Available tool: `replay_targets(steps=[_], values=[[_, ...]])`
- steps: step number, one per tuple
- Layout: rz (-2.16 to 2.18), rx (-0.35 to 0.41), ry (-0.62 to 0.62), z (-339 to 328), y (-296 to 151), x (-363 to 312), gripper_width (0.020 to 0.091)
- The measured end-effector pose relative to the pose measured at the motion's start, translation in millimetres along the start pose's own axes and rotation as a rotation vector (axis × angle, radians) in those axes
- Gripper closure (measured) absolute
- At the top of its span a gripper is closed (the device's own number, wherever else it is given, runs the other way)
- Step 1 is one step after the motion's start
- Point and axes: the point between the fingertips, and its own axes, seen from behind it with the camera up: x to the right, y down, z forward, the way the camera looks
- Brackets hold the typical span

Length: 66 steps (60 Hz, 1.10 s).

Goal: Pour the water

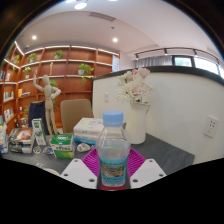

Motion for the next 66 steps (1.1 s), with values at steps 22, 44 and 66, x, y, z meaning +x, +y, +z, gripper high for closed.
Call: replay_targets(steps=[22,44,66], values=[[0.061,0.016,-0.062,24,47,-3,0.0779],[0.033,-0.011,-0.090,18,56,-9,0.0370],[-0.043,-0.033,-0.194,-95,58,-32,0.0301]])
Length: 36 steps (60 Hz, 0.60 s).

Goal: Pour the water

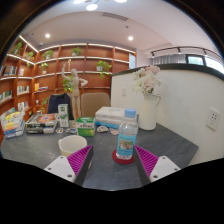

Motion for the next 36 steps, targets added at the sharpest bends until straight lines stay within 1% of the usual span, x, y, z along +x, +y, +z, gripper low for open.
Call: replay_targets(steps=[10,19,26,36], values=[[-0.035,-0.033,-0.096,-54,5,-37,0.0297],[-0.025,-0.008,-0.175,-94,0,-66,0.0297],[-0.032,0.013,-0.181,-116,-7,-75,0.0297],[-0.007,0.046,-0.222,-138,-16,-87,0.0299]])
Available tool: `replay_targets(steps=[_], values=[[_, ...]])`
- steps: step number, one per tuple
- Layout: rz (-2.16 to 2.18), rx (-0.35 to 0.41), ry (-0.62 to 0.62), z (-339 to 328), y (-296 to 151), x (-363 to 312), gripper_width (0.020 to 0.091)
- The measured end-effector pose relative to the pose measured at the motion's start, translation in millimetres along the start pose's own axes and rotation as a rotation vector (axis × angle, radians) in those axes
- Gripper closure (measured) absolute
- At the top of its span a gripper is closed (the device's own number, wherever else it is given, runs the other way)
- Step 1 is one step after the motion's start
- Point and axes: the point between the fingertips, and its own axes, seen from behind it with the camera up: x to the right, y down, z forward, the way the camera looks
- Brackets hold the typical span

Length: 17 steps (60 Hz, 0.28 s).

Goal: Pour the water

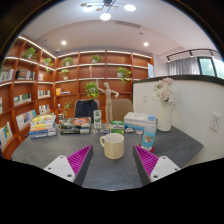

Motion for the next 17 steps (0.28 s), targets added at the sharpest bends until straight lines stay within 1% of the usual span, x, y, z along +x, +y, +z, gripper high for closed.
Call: replay_targets(steps=[11,17], values=[[-0.044,-0.008,0.000,-11,4,-6,0.0299],[-0.045,0.003,-0.012,-11,3,-10,0.0298]])
